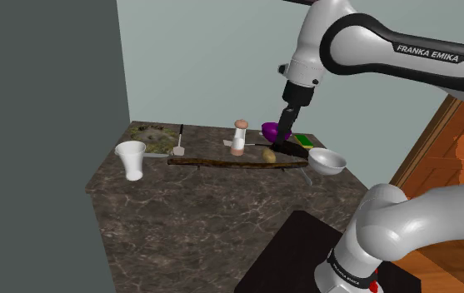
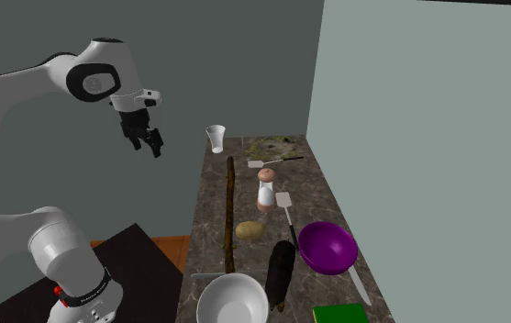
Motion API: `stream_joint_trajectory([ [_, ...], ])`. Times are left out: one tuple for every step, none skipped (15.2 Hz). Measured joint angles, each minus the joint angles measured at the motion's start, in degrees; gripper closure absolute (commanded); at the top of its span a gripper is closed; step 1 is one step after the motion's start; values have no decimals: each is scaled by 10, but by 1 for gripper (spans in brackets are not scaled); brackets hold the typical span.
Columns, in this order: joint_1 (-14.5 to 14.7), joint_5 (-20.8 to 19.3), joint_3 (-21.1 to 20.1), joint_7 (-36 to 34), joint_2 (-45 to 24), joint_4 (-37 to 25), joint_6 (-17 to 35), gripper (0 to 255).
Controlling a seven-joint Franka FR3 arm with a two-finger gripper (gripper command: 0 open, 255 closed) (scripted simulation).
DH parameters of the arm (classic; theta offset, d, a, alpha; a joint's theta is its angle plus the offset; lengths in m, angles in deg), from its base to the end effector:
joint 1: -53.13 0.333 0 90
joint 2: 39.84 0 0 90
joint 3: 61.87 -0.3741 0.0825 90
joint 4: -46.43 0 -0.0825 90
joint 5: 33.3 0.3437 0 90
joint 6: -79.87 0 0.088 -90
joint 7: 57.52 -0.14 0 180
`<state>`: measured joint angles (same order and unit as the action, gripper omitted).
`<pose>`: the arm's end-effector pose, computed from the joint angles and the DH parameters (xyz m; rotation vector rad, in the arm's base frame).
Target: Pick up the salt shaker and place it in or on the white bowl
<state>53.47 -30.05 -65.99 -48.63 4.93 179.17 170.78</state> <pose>0.2295 0.0353 0.6152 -3.1190 -0.3350 -0.0788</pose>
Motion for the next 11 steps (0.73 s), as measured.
stream_joint_trajectory([
  [0,0,0,0,0,0,0,0],
  [-2,-3,3,4,-8,-3,5,0],
  [-4,-7,7,10,-18,-3,15,0],
  [-7,-12,13,17,-31,-4,26,0],
  [-10,-16,19,24,-47,-11,35,0],
  [-13,-21,24,32,-64,-15,48,0],
  [-16,-26,31,40,-78,-19,58,0],
  [-19,-31,38,49,-100,-31,70,0],
  [-22,-34,42,55,-117,-38,79,0],
  [-25,-39,50,64,-134,-45,89,0],
  [-27,-41,54,69,-150,-51,99,0],
])
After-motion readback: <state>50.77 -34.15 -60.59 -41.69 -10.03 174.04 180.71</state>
